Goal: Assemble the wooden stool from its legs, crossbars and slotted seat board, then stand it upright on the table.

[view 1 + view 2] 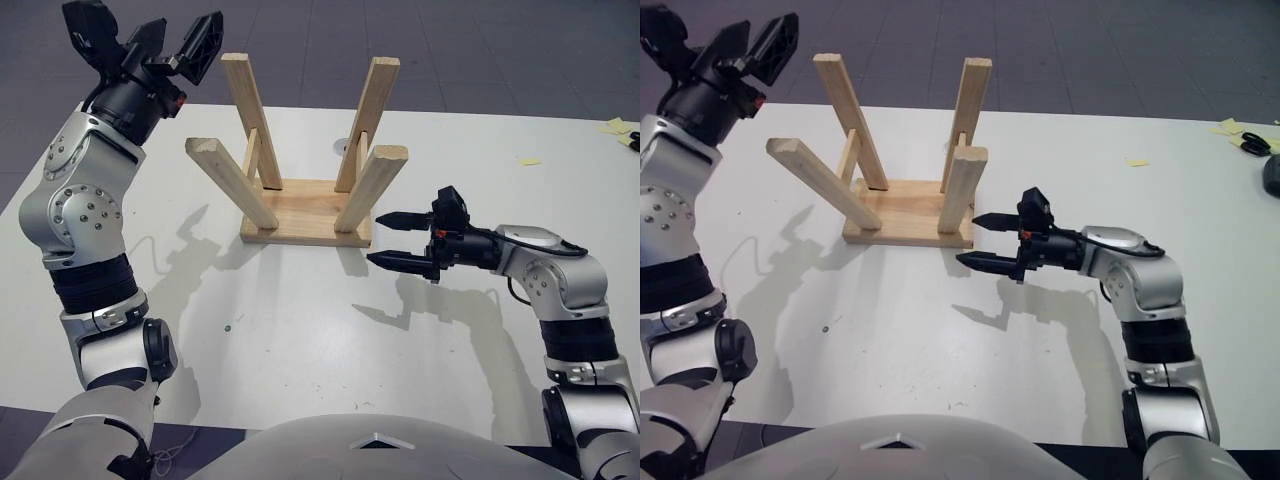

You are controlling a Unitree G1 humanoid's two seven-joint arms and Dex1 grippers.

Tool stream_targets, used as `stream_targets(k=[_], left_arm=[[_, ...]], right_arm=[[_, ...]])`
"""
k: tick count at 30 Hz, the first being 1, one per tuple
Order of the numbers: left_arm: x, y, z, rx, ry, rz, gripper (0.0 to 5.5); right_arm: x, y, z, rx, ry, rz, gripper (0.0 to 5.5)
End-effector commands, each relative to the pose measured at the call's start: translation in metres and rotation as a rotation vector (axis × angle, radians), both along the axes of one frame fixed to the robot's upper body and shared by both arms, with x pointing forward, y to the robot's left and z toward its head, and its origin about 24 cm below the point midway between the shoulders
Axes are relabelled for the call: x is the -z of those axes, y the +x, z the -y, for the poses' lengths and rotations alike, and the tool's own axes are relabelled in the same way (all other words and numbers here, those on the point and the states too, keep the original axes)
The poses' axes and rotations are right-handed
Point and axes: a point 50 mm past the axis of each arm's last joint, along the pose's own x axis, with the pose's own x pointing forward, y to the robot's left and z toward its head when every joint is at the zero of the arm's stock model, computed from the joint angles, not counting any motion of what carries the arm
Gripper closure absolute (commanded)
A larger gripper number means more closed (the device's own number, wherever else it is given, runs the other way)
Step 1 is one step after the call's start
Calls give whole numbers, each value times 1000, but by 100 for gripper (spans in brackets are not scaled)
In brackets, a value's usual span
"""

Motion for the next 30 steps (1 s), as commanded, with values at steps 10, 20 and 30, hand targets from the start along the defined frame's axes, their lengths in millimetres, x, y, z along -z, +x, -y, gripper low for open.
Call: stream_targets(k=[10,20,30], left_arm=[[18,-24,-117,153,172,-260,10],[109,-13,-73,600,416,-615,10],[119,18,-19,736,521,-587,10]], right_arm=[[23,18,17,234,-28,18,12],[23,55,10,133,-96,60,12],[33,68,-19,-2,-146,51,12]])
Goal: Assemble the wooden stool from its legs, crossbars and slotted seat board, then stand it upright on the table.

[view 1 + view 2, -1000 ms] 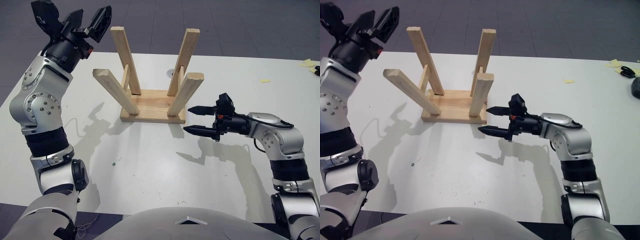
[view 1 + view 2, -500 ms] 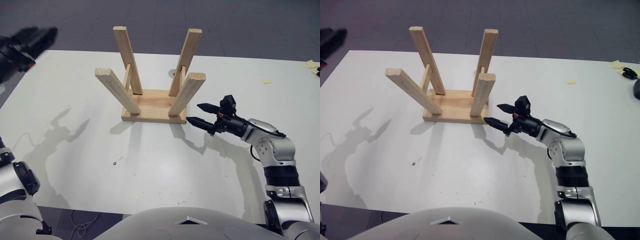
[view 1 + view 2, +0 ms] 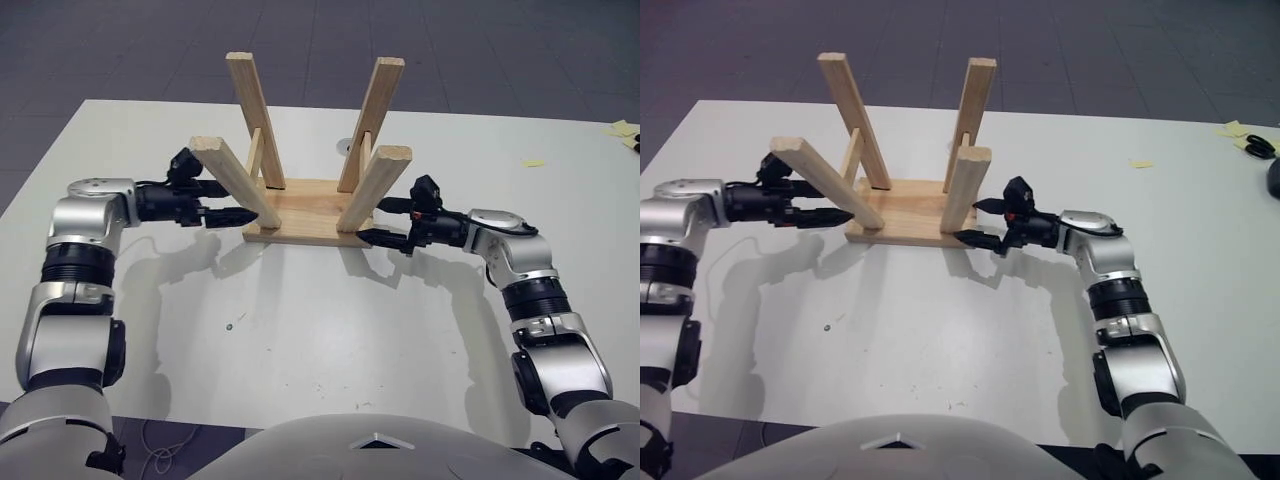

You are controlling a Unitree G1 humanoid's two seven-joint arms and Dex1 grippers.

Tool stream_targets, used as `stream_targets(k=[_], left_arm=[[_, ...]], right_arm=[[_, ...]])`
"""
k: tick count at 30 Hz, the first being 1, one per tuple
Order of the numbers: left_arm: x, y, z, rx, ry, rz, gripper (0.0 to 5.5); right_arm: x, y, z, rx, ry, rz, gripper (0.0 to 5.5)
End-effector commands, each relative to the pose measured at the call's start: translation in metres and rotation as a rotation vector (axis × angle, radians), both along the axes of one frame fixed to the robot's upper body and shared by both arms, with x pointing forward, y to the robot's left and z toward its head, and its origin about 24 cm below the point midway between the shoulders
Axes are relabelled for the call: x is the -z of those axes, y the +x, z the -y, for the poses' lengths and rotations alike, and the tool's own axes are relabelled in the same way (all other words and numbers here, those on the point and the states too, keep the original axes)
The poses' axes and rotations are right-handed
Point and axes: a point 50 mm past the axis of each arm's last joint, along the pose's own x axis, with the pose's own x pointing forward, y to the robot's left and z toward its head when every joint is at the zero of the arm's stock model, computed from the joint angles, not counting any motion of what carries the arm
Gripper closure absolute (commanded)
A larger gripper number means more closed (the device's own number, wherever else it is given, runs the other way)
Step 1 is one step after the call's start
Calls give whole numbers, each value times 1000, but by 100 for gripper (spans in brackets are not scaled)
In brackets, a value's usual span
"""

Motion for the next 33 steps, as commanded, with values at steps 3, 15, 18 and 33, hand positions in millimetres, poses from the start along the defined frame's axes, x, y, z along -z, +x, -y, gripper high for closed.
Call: stream_targets(k=[3,15,18,33], left_arm=[[8,-2,-4,89,124,-60,10],[9,2,17,182,58,-83,36],[11,0,16,198,68,-91,84],[6,-4,8,215,59,-110,319]], right_arm=[[0,12,-12,-37,-35,18,12],[6,15,-14,-73,-62,-9,180],[7,15,-11,-68,-76,-14,227],[11,10,-13,-82,-110,-26,394]])
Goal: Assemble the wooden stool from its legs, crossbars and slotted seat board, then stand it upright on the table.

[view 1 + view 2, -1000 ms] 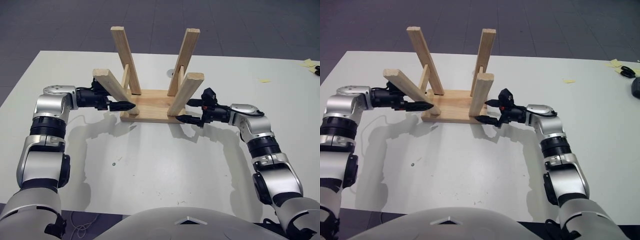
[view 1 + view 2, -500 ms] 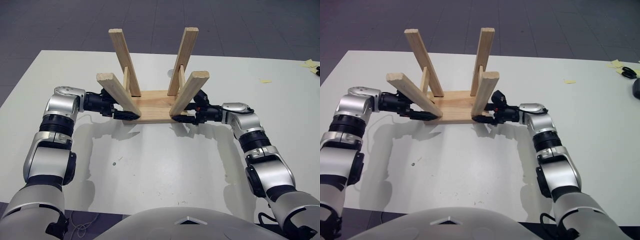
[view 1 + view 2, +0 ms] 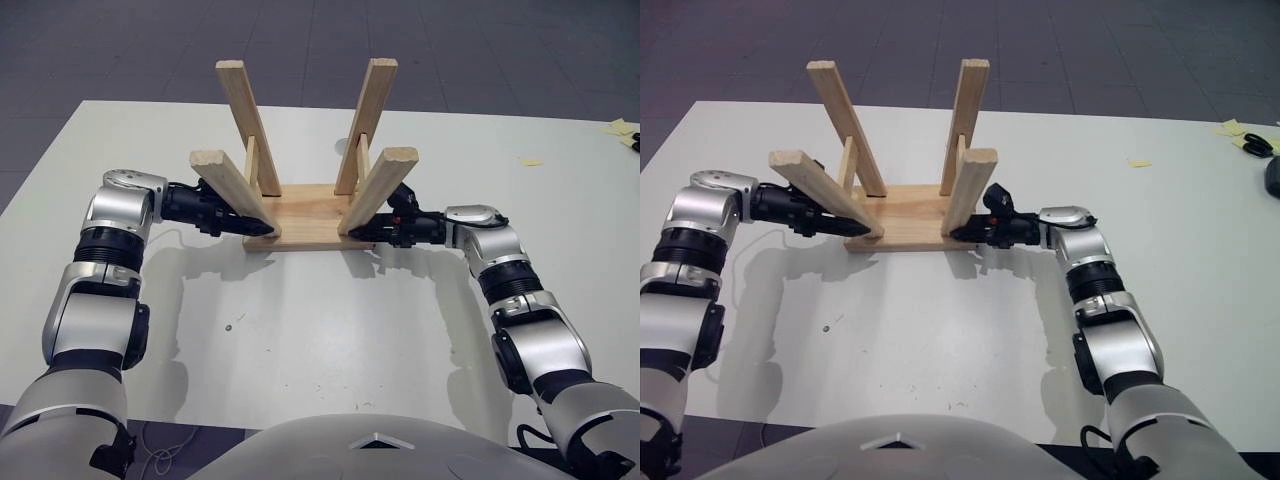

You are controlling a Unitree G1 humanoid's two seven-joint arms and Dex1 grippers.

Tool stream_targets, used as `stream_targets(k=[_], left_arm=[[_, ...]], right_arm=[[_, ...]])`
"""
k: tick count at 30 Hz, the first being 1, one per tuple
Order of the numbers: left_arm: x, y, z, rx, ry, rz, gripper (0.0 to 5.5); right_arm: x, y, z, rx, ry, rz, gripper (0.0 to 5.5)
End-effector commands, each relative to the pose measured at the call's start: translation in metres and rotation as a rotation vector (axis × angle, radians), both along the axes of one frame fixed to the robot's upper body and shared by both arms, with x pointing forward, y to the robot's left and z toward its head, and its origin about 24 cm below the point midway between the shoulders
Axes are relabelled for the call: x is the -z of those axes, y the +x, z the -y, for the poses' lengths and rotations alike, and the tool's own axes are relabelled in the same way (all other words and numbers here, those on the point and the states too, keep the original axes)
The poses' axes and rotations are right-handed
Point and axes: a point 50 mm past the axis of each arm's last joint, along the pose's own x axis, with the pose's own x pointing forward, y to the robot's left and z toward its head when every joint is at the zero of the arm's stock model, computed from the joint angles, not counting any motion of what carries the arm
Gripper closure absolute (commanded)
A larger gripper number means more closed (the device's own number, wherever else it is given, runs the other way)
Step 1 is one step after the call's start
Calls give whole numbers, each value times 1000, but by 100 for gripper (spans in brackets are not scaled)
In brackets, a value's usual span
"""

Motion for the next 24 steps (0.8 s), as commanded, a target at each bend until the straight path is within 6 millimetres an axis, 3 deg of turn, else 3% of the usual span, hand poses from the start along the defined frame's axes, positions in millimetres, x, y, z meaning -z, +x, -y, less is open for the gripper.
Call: stream_targets(k=[1,6,12,16,20,23,24], left_arm=[[-3,-1,-5,-8,13,3,326],[-11,-4,6,6,-81,-7,336],[-31,-46,36,88,-283,-158,356],[-35,-61,33,53,-309,-245,410],[-42,-47,21,-72,-355,-254,442],[-41,-38,18,-131,-323,-258,443],[-37,-33,14,-176,-287,-254,407]], right_arm=[[-1,-2,1,-10,-26,-8,395],[-7,-15,2,-8,53,-107,398],[-45,-80,9,3,318,-347,398],[-62,-111,21,120,465,-427,398],[-79,-112,32,278,593,-352,410],[-95,-105,29,354,679,-263,421],[-99,-102,26,371,701,-244,396]])
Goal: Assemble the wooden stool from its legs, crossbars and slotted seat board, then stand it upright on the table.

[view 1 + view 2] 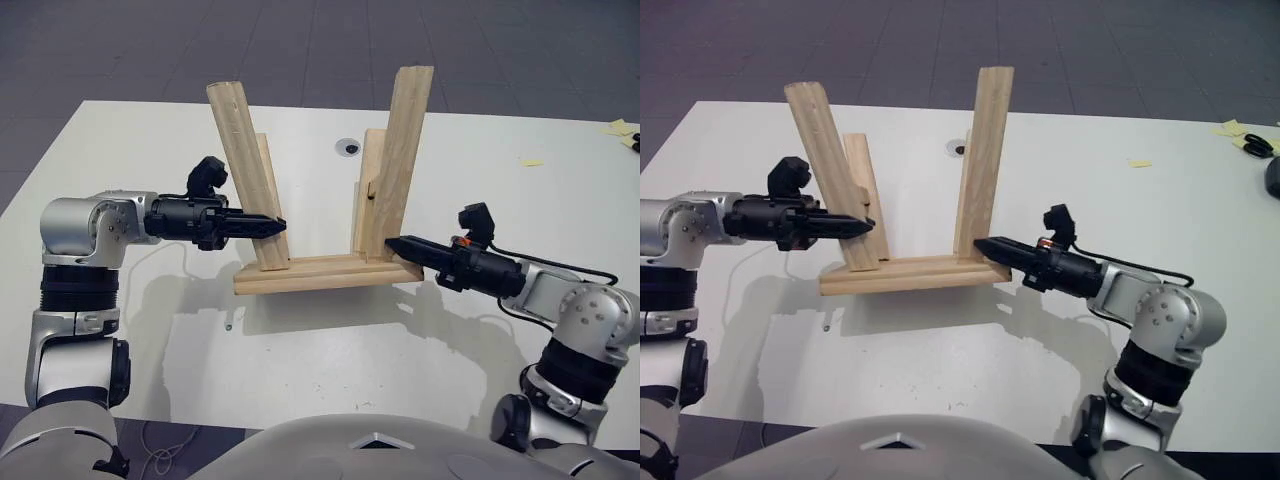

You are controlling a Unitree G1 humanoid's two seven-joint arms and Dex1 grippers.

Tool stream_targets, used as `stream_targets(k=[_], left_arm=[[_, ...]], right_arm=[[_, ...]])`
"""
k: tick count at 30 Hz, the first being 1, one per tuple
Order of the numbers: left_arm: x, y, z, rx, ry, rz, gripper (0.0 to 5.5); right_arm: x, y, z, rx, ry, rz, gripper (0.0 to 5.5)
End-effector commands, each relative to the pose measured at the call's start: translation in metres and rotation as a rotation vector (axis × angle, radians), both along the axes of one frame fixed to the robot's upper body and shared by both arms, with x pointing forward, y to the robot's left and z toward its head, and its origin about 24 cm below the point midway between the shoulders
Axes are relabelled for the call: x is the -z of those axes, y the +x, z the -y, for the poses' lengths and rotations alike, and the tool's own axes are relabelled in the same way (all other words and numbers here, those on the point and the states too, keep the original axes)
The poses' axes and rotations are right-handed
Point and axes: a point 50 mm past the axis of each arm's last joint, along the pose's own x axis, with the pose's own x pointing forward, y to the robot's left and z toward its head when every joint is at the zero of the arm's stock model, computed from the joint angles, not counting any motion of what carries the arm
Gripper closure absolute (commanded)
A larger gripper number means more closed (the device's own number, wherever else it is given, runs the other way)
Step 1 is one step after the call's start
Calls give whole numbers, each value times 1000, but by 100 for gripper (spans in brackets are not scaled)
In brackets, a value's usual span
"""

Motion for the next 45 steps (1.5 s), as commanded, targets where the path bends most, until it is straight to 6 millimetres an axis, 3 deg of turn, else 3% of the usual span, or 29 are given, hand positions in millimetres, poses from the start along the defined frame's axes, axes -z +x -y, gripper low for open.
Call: stream_targets(k=[1,9,15,19,22,26,27,30,35,40,43,45], left_arm=[[1,21,-11,-146,142,17,396],[5,40,-35,-295,134,8,258],[-1,28,-35,-194,124,41,158],[-6,16,-46,-189,186,156,96],[-28,8,-64,-245,211,284,34],[-62,-11,-70,-282,148,403,10],[-60,-19,-65,-261,153,412,10],[-30,-34,-50,-180,214,365,10],[16,-27,-53,-249,362,295,10],[29,-18,-40,-275,364,318,10],[35,-16,-26,-220,350,317,10],[38,-13,-21,-204,348,318,10]], right_arm=[[-39,11,-13,90,91,186,391],[-23,8,-13,192,45,87,266],[-17,11,-6,219,25,90,171],[-17,13,3,208,-30,147,112],[-24,13,16,147,-155,268,52],[-27,11,26,-42,-423,460,13],[-22,11,27,-107,-503,504,13],[0,22,32,-273,-654,566,13],[25,65,40,-312,-791,637,13],[32,90,34,-272,-762,652,13],[30,102,26,-279,-661,584,13],[27,107,20,-295,-599,546,41]])
